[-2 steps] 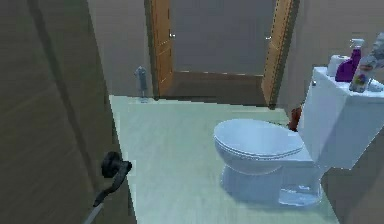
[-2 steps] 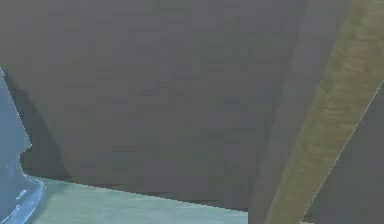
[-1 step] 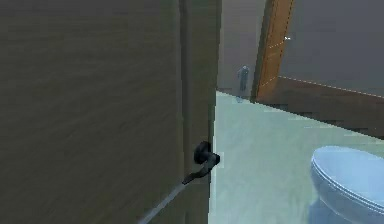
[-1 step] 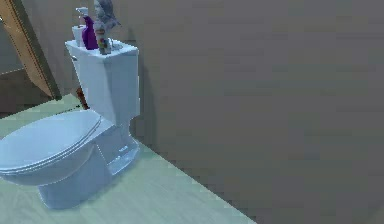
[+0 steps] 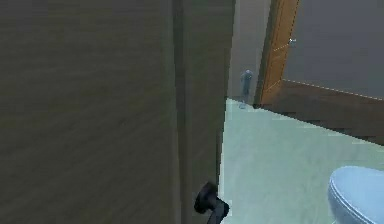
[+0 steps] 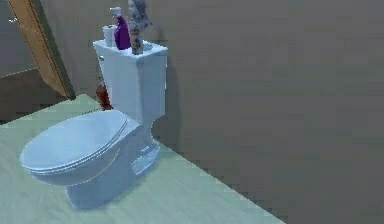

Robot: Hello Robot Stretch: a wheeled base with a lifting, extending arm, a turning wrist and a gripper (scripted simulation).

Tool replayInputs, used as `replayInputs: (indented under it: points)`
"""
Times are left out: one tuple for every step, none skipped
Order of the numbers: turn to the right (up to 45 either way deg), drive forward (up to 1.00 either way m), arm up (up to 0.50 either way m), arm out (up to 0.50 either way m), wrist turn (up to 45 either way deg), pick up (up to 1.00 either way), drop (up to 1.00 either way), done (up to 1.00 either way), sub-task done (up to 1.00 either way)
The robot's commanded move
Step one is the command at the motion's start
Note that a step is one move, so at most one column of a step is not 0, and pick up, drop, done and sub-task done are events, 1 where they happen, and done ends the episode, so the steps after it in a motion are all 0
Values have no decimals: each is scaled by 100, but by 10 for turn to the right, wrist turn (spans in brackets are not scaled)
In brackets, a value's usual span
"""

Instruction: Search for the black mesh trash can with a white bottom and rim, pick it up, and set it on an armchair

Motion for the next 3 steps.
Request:
replayInputs:
  points:
    - [450,0,0,0,0,0,0,0,0]
    - [120,0,0,0,0,0,0,0,0]
    - [0,5,0,0,0,0,0,0,0]
